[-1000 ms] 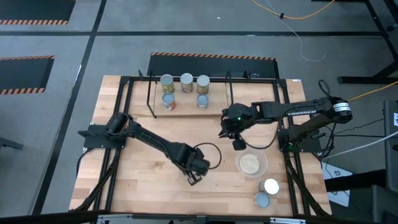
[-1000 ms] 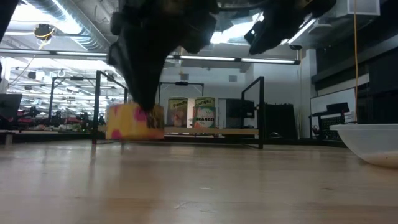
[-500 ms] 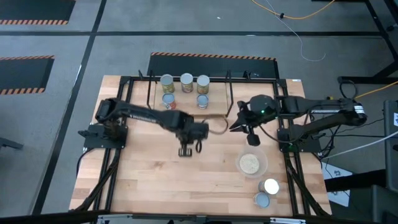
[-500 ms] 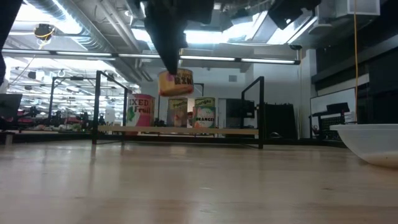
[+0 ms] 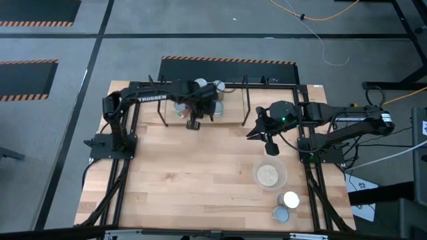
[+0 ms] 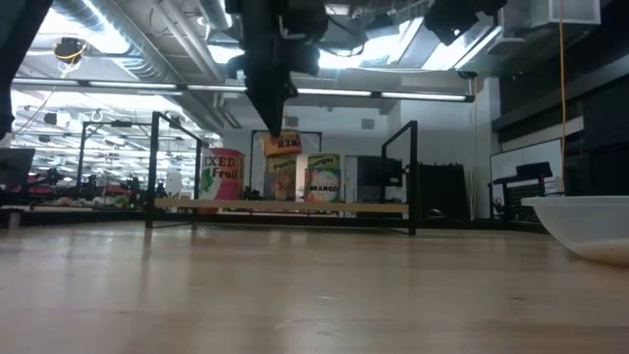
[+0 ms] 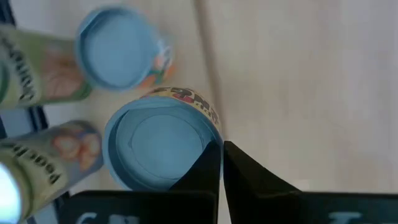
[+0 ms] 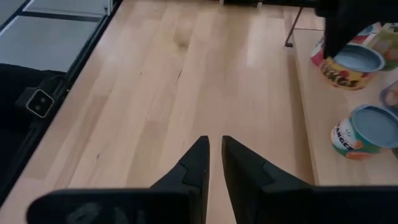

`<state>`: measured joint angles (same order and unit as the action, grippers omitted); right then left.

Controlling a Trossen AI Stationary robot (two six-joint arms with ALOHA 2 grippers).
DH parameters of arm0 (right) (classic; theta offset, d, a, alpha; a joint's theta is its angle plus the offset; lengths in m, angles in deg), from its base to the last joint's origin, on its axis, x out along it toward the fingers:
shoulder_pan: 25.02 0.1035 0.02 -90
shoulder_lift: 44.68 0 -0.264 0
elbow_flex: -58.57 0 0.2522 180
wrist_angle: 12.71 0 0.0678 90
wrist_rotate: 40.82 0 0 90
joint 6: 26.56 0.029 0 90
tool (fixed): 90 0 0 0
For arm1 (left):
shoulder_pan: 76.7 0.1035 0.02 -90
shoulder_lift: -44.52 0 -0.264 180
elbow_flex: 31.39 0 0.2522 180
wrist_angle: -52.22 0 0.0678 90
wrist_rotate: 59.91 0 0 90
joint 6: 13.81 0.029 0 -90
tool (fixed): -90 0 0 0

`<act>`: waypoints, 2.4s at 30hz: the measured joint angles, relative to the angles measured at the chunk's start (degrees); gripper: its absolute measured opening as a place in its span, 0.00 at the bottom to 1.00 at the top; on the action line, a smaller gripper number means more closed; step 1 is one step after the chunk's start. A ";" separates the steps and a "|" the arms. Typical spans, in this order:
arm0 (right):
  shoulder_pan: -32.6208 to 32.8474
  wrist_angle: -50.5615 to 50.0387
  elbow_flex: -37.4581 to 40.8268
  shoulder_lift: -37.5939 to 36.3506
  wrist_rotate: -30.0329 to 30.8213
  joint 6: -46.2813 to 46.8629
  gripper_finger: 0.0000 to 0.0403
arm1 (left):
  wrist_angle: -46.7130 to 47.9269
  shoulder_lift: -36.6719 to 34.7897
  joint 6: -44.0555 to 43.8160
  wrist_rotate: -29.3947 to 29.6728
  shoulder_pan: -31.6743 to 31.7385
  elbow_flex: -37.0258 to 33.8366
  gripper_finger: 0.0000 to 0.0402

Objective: Pick and place cans onto a shelf
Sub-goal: Put the canned pineapple rings on the shelf, then put the canned tomatoes on the shelf

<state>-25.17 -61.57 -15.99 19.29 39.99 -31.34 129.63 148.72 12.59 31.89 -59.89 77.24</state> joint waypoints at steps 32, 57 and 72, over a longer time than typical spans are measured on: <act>-0.02 -0.17 0.00 0.02 0.61 -1.66 0.12 | 0.14 9.03 5.28 -0.83 5.31 -0.09 0.02; -0.02 -0.61 0.00 0.02 0.60 -1.72 0.12 | 0.06 9.01 5.29 -0.79 5.30 -0.09 0.16; -0.02 -1.33 0.00 0.02 0.59 -1.37 0.12 | 0.16 2.64 1.12 -4.08 3.70 0.87 0.16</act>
<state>-25.19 -62.89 -15.99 19.31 40.58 -32.71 129.80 151.36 13.71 27.81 -56.19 78.11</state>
